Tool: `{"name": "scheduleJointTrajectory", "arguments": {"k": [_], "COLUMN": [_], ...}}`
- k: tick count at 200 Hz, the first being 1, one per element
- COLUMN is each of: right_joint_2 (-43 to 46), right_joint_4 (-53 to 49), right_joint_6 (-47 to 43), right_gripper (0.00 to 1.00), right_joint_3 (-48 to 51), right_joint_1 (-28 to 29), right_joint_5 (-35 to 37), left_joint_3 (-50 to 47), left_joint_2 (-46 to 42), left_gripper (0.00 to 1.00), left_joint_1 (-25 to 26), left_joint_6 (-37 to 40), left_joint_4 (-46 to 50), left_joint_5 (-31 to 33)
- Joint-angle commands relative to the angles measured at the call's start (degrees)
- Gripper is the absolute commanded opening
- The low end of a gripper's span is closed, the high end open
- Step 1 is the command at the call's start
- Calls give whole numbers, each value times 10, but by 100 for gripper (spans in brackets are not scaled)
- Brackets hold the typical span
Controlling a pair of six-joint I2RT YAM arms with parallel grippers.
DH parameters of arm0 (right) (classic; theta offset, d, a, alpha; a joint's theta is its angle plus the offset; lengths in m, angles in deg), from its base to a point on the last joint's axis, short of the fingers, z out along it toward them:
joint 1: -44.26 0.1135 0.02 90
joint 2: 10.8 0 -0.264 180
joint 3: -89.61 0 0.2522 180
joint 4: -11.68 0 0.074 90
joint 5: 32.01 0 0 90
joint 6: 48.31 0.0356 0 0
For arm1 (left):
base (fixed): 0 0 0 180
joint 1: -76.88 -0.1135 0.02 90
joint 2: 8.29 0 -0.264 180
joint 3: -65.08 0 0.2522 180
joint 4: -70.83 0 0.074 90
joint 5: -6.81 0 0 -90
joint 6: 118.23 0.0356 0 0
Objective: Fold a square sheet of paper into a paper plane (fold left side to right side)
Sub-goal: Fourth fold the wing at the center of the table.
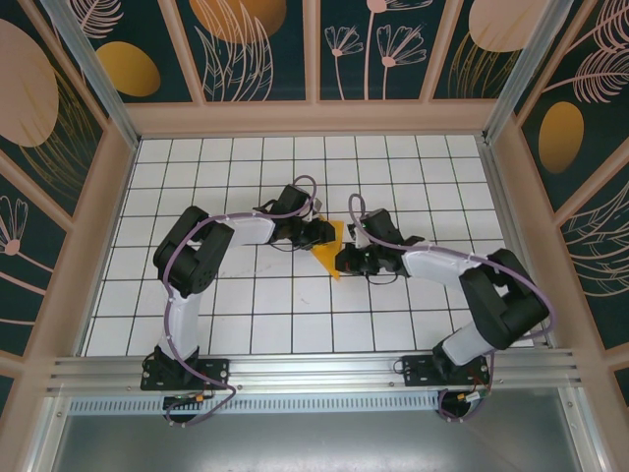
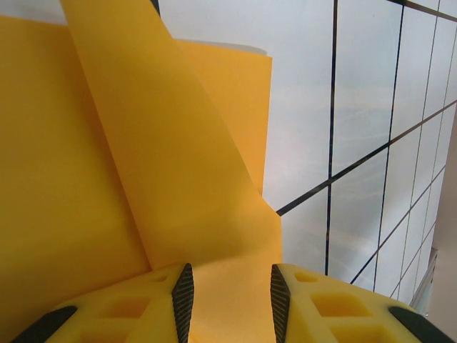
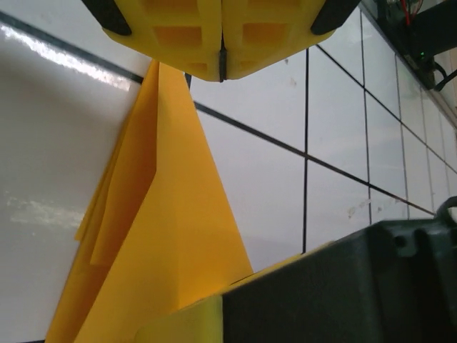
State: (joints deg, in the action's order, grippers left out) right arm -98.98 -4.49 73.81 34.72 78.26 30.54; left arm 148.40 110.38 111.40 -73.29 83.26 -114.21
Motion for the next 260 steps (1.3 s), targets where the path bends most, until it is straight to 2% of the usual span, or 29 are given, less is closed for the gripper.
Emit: {"name": "scheduleJointTrajectory", "arguments": {"k": [1, 98, 141, 211, 260], "right_joint_2": [-40, -69, -69, -86, -89], "right_joint_4": [23, -48, -57, -45, -42], "right_joint_6": [7, 7, 15, 7, 8], "right_gripper": [7, 6, 6, 3, 3], "right_joint_3": [-23, 28, 55, 38, 38], "right_joint_1": [9, 36, 38, 37, 37], "right_joint_5": [15, 53, 68, 85, 86], "left_joint_3": [-16, -1, 1, -69, -116], "left_joint_2": [46, 33, -7, -119, -125], "left_gripper": [37, 38, 40, 40, 37], "left_joint_1": [2, 1, 2, 14, 41], "left_joint_6": [20, 22, 18, -11, -58], "left_joint_4": [42, 48, 50, 29, -36], "left_joint_5": [55, 55, 56, 40, 16]}}
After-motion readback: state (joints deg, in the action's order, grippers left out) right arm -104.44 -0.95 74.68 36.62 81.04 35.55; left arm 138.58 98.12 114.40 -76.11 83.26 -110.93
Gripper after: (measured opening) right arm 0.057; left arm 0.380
